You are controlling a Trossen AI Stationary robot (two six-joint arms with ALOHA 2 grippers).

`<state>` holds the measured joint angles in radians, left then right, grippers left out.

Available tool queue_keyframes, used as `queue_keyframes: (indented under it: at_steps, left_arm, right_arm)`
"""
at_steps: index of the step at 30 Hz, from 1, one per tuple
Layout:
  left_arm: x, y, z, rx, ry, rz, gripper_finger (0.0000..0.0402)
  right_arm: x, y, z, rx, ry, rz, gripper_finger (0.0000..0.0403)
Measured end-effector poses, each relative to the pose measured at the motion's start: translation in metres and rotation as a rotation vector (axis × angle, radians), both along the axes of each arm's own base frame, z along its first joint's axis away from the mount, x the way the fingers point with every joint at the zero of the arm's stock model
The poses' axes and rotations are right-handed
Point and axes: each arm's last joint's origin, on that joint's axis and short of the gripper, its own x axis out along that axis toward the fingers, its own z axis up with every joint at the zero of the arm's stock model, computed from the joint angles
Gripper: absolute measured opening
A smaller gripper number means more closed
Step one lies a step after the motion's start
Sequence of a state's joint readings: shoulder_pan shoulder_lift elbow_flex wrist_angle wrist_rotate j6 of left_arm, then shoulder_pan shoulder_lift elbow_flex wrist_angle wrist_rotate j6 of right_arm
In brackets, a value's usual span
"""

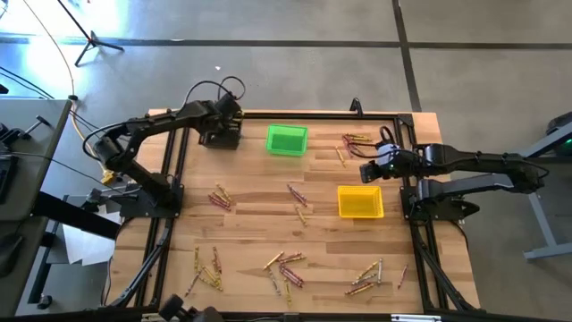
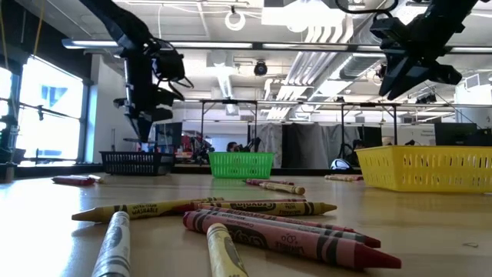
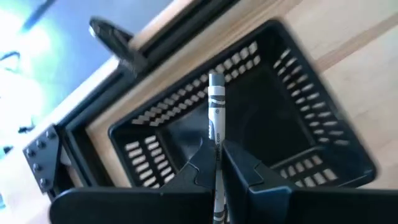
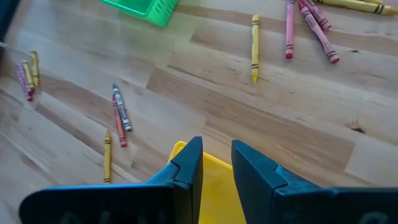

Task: Sort crayons
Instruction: Put the gray crayon into the black basket, then put the yellow crayon into the green basket

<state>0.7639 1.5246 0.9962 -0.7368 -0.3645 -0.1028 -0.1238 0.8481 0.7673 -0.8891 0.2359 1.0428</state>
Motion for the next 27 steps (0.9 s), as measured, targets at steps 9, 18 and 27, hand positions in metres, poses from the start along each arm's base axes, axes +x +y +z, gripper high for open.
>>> queue_keyframes:
  at_steps: [9,18,27]
  left_arm:
    - [-0.006,0.003,-0.005,-0.011,0.036,-0.042,0.0017]
    - [-0.004,0.002,-0.005,-0.062,-0.003,-0.116,0.0068]
    - [0.015,-0.017,0.009,-0.343,-0.255,-0.269,0.0093]
  right_arm:
    - [0.01,-0.001,-0.008,0.007,0.056,0.0,0.0071]
    - [0.011,-0.001,-0.009,0.007,0.063,0.001,0.0071]
    - [0.011,-0.001,-0.009,0.005,0.07,0.028,0.0071]
